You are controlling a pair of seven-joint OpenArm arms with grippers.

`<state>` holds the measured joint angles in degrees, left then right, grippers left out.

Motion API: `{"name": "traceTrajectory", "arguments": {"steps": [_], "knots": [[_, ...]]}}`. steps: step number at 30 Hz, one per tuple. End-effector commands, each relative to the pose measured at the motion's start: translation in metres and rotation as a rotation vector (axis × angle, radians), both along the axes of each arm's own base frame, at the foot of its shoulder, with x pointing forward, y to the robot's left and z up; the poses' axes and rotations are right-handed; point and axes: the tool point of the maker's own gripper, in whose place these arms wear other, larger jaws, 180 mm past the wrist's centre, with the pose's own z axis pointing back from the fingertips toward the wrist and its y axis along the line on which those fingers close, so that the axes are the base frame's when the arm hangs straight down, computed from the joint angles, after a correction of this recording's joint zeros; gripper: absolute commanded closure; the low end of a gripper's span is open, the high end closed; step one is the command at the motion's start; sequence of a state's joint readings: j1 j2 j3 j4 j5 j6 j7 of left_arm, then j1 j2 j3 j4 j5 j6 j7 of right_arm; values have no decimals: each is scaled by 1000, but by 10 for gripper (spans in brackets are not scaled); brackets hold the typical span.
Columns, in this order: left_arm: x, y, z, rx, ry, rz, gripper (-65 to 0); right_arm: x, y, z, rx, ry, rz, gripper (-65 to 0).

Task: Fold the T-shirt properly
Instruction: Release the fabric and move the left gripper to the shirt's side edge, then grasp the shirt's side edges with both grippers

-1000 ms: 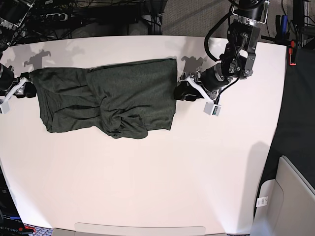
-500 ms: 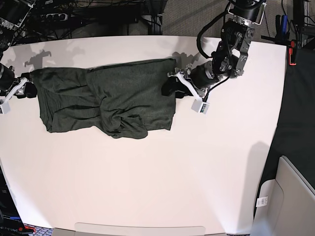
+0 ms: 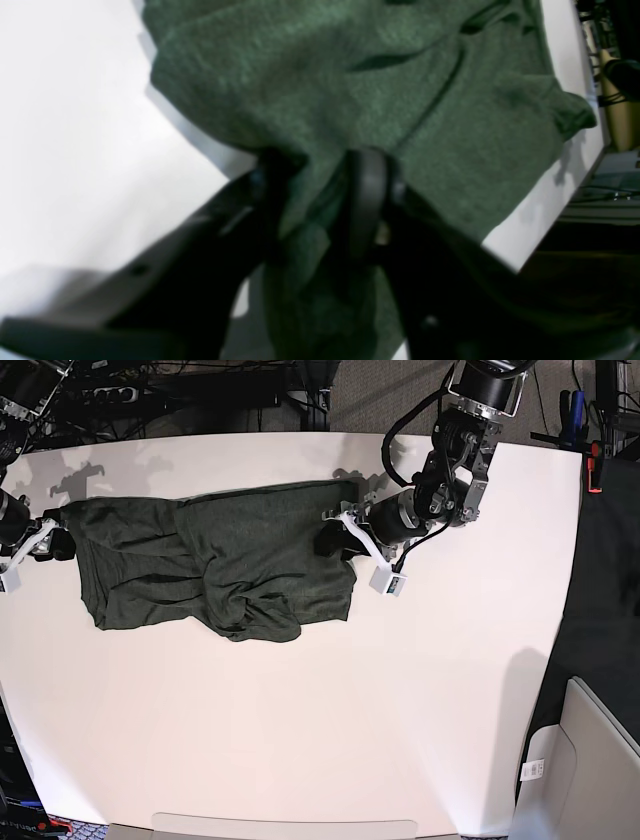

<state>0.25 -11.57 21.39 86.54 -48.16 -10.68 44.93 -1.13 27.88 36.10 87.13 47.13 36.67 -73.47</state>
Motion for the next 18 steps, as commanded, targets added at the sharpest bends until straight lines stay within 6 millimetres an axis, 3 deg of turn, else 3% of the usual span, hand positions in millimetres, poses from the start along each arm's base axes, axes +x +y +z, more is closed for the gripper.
{"name": "traceTrajectory", "arguments": {"steps": [1,7,12,18], "knots": [[6,-1,7,-1,-21,-6,-137,7,-10,15,-37,-40,-2,-249],[8,3,7,6,-26,-1,-124,17,-27,12,-92,-11,-44,-250],[8,3,7,6,-26,0,-124,32,-22,-7,-14,40,-47,-255],[8,3,7,6,-26,0,-124,56,-1,-3,-56,9,92,-428]]}}
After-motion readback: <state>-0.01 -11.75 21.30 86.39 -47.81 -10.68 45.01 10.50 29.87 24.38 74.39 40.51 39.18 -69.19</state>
